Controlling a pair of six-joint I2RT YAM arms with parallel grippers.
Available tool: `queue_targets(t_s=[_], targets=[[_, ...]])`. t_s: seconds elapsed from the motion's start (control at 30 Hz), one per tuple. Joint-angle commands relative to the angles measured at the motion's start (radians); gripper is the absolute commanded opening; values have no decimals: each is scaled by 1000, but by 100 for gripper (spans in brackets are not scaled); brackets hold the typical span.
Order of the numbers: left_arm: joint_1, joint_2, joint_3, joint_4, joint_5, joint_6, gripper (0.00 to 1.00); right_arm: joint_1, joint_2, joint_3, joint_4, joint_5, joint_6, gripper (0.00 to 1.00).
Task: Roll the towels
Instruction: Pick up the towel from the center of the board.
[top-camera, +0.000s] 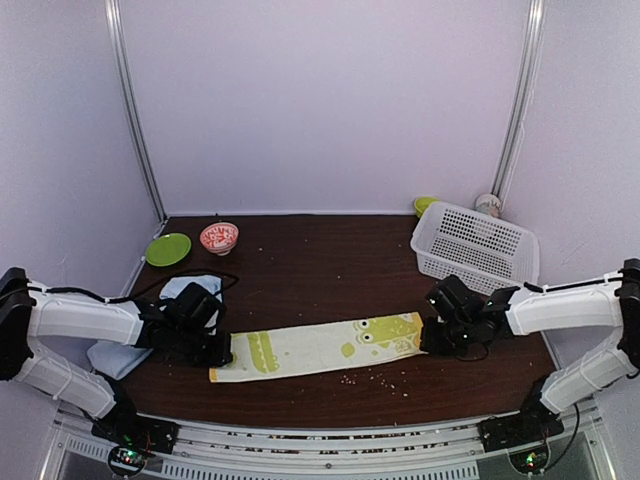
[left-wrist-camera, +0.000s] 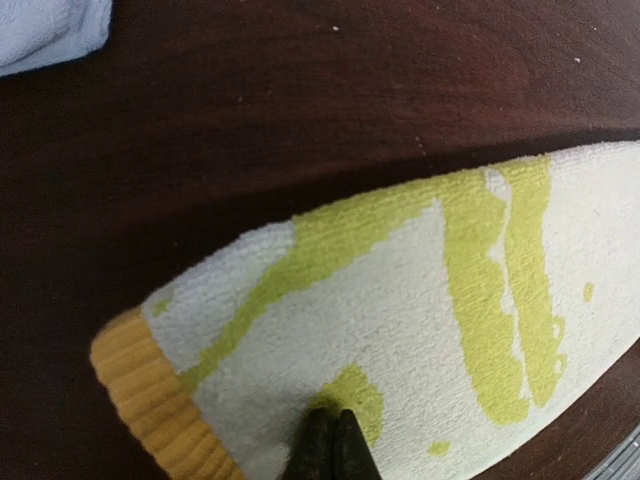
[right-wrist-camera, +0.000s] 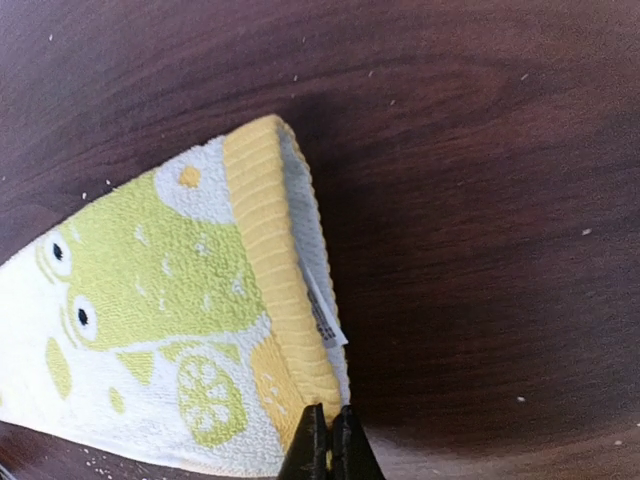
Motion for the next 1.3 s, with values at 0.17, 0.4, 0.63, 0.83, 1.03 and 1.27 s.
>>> queue_targets(t_s=[0.17, 0.4, 0.63, 0.83, 1.03, 1.27], targets=[[-32, 91, 127, 4, 45, 59, 0, -58, -222, 94, -251, 234, -220, 0], [-46, 166, 207, 7, 64, 62, 8, -58, -288, 146, -324, 264, -413, 0], [-46, 169, 221, 9, 81, 53, 11, -27, -278, 190, -265, 151, -478, 0], [-46, 137, 204, 6, 62, 29, 11, 55, -219, 250, -203, 110, -449, 0], [-46, 86, 189, -11, 36, 15, 11, 156, -116, 329, -131, 86, -423, 0], [-46, -58, 127, -68, -86, -38, 12, 265, 69, 437, -51, 42, -395, 0]])
